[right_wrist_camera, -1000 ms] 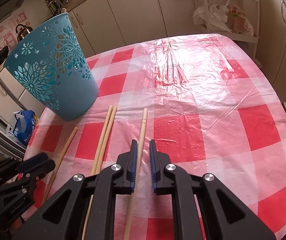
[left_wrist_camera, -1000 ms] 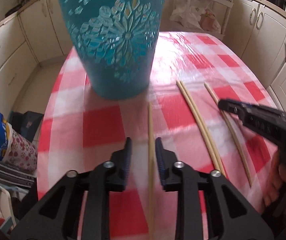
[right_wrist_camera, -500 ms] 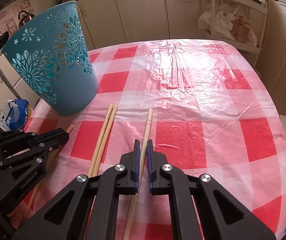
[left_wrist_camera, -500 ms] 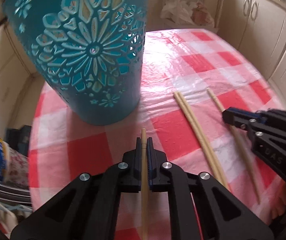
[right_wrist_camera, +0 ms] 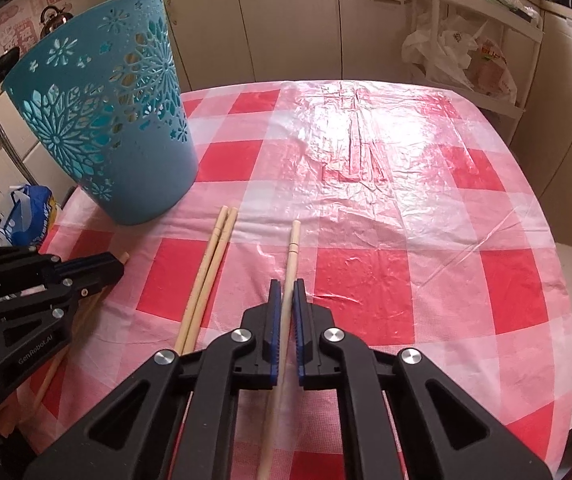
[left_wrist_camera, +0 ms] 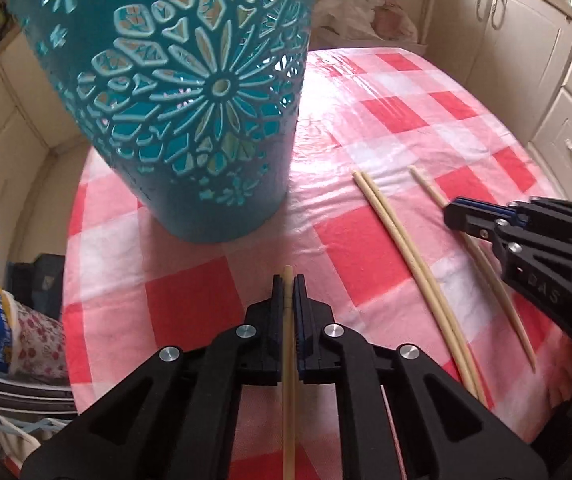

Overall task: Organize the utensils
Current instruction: 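Lift left tool's chopstick over the bin and open left tool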

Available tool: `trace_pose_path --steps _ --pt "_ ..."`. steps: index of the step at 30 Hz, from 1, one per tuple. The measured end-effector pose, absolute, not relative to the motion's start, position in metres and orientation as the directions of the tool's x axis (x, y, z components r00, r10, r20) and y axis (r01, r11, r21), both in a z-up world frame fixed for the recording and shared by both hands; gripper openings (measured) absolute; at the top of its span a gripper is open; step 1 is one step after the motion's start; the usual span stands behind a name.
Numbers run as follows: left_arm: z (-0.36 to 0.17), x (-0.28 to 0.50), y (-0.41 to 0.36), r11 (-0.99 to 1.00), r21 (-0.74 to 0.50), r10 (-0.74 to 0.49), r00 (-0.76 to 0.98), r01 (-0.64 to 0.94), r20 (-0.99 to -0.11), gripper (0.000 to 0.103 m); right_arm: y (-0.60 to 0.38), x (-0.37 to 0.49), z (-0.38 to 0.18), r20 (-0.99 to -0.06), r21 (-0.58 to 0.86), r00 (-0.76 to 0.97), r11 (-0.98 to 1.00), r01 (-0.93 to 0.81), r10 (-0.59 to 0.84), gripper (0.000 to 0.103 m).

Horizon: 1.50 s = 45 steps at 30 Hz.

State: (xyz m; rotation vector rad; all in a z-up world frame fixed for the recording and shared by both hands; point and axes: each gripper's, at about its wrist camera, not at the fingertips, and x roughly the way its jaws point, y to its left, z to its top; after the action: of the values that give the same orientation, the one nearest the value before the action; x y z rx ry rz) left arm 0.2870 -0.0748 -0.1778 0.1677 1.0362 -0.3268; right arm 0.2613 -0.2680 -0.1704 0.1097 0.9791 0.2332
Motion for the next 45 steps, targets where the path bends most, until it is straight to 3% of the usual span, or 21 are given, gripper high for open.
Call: trace_pose_path --steps 5,11,17,26,32,45 --pt "-0.124 0.251 -0.044 0.899 -0.162 -0.378 0.536 0.407 -0.755 0.004 -0.291 0.266 -0.176 -0.773 0.364 0.526 0.927 -0.089 0.354 0.006" --pt "-0.026 0.242 0.005 0.876 -0.269 -0.482 0.708 0.400 -0.516 0.004 -0.291 0.267 -0.175 -0.766 0.373 0.536 0.925 -0.078 0.354 0.006" --pt "0.043 0.265 0.029 0.885 -0.295 -0.441 0.851 0.360 -0.286 0.005 -0.290 0.268 -0.175 -0.762 0.372 0.544 0.925 -0.076 0.352 0.006" --pt "0.066 0.329 0.004 0.940 -0.244 -0.271 0.956 0.238 -0.115 0.005 -0.293 0.267 -0.176 -0.758 0.385 0.542 0.920 -0.075 0.362 0.006" --pt "0.052 0.367 -0.004 0.954 -0.259 -0.183 0.977 0.150 -0.109 0.005 -0.293 0.267 -0.176 -0.757 0.390 0.542 0.918 -0.075 0.366 0.006" --pt "0.002 0.357 0.002 0.961 -0.243 -0.193 0.951 0.133 -0.241 0.005 -0.293 0.266 -0.176 -0.758 0.385 0.542 0.920 -0.076 0.363 0.006"
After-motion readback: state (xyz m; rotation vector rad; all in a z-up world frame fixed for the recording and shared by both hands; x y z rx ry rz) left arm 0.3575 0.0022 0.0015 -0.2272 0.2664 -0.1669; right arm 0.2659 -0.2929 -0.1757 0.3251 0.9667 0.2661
